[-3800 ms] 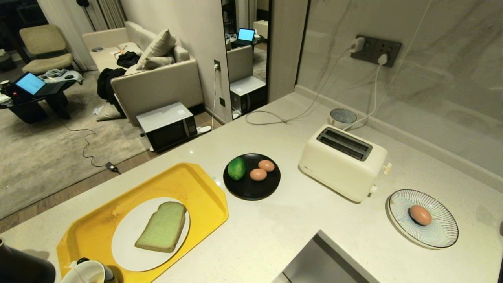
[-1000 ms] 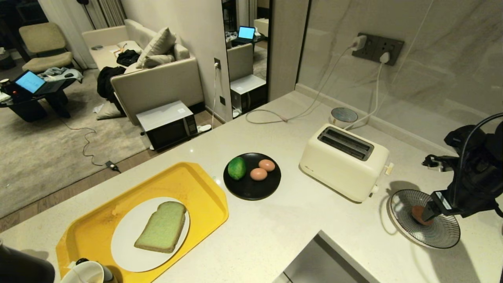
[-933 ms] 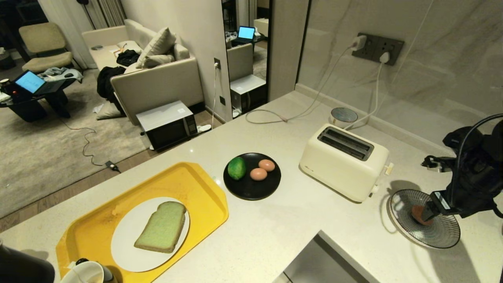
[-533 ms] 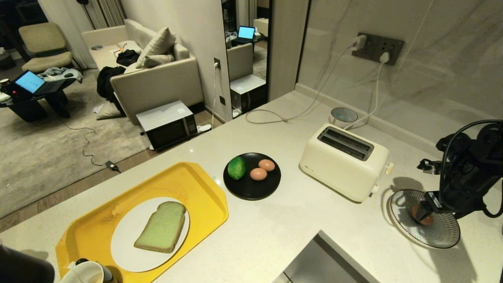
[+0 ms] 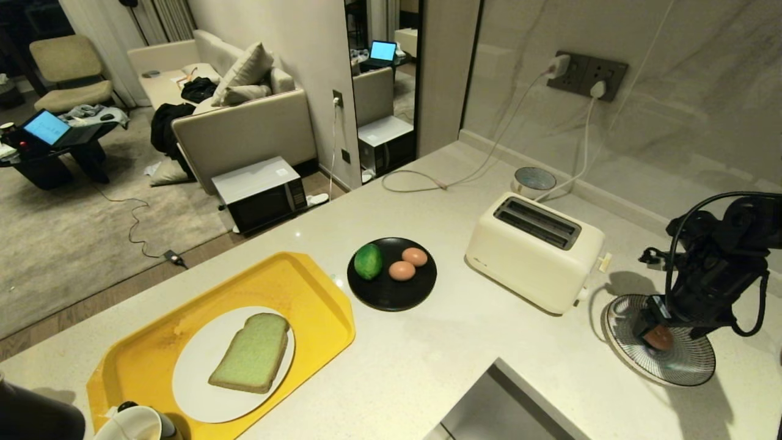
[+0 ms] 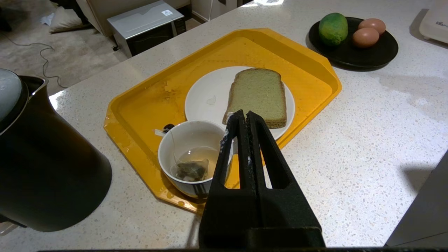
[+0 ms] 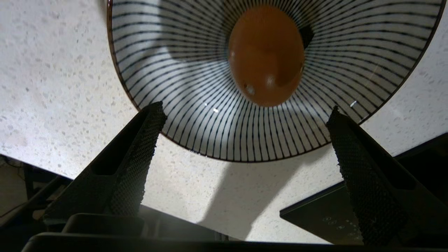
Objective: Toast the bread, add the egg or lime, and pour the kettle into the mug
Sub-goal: Pick up the egg
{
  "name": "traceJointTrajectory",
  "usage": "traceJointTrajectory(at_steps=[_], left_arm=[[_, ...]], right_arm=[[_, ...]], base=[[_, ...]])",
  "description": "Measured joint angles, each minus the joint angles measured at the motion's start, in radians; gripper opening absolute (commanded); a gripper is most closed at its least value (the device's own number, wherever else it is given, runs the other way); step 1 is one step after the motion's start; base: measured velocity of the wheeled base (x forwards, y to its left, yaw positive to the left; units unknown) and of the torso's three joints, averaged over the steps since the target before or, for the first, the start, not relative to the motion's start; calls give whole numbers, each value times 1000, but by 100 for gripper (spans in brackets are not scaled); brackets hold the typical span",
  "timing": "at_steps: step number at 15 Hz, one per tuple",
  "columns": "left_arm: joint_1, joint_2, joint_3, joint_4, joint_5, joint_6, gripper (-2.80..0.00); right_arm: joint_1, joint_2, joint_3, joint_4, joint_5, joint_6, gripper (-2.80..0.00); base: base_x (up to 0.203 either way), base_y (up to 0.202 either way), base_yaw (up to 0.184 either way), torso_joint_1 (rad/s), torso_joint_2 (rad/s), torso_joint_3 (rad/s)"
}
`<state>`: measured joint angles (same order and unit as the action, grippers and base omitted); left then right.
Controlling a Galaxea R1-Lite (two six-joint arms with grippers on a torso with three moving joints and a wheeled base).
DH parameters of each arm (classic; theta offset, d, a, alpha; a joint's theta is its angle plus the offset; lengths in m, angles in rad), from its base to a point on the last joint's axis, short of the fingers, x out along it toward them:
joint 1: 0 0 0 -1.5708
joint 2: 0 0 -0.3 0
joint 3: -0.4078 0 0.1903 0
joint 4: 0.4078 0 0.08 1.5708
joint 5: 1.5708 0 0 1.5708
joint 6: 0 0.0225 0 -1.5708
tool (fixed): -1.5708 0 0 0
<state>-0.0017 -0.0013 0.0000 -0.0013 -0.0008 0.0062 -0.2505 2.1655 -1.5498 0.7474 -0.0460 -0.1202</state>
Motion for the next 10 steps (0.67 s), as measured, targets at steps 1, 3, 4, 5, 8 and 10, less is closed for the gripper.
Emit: traceJointTrajectory(at_steps=[1, 3, 4, 5, 8, 10], left_arm=[[0, 0, 0, 0, 0, 0, -280], [0, 0, 0, 0, -1, 0, -280], [0, 0, 0, 0, -1, 0, -280], [0, 0, 0, 0, 0, 0, -280], [0, 0, 0, 0, 0, 0, -280], [0, 0, 0, 0, 0, 0, -280]], right_arm=[[-4, 10, -13, 0, -1, 1, 0], [-7, 29, -31, 0, -6, 4, 0], [-8, 39, -39, 0, -7, 15, 0], [-8, 50, -47, 0, -9, 35, 0], [-9, 67, -54, 0, -11, 58, 0], [-9, 71, -56, 0, -10, 58, 0]], base=[[0, 0, 0, 0, 0, 0], [0, 0, 0, 0, 0, 0], [0, 0, 0, 0, 0, 0], [0, 0, 0, 0, 0, 0], [0, 0, 0, 0, 0, 0], [0, 0, 0, 0, 0, 0]])
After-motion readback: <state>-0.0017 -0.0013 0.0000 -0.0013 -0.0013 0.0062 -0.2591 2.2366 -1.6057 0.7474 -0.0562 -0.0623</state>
